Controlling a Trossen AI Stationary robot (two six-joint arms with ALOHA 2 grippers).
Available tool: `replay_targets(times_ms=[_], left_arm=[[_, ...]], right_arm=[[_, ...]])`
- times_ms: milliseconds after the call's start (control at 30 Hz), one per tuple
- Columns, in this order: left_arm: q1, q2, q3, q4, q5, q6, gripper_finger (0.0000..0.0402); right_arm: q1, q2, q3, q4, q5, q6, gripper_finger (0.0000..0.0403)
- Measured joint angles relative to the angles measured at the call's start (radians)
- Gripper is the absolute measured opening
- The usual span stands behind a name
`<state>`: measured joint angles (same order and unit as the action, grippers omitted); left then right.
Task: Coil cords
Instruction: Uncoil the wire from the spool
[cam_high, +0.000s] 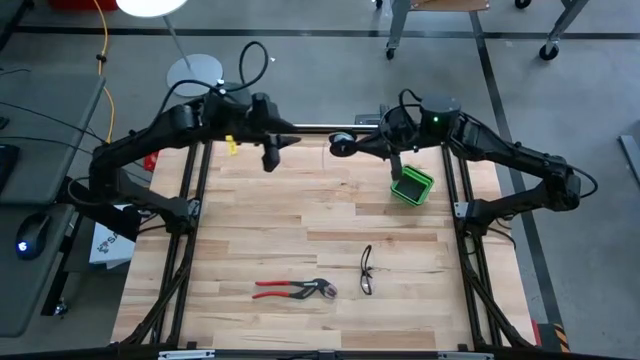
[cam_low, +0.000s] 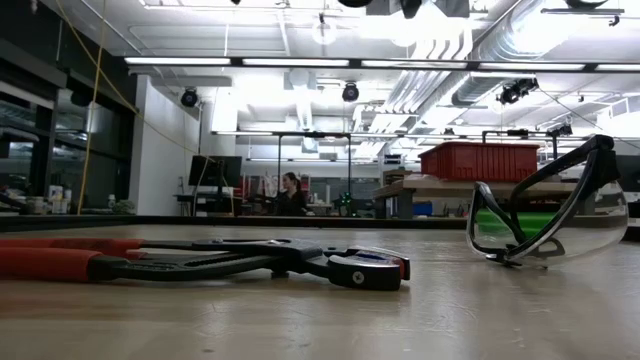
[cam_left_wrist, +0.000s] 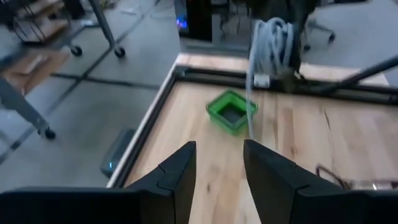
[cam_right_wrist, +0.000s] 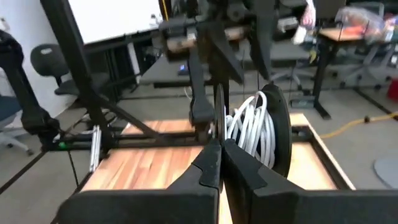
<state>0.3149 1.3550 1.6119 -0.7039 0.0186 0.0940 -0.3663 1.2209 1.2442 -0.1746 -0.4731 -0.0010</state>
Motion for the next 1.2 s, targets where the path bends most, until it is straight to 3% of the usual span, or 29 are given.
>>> replay_targets(times_ms=[233, 533, 1200], left_arm=[[0.0, 0.052, 0.0, 0.16, 0.045, -0.003, 0.0129], [0.0, 0.053, 0.0, 0.169, 0.2, -0.033, 0.0129], [0.0, 0.061, 0.0, 0.223, 0.197, -0.04, 0.0129]], right_arm=[[0.016, 0.0, 0.0, 0.054, -0.003, 0.0, 0.0], [0.016, 0.0, 0.0, 0.089, -0.003, 0.001, 0.0], [0.016, 0.0, 0.0, 0.153, -0.015, 0.028, 0.0]])
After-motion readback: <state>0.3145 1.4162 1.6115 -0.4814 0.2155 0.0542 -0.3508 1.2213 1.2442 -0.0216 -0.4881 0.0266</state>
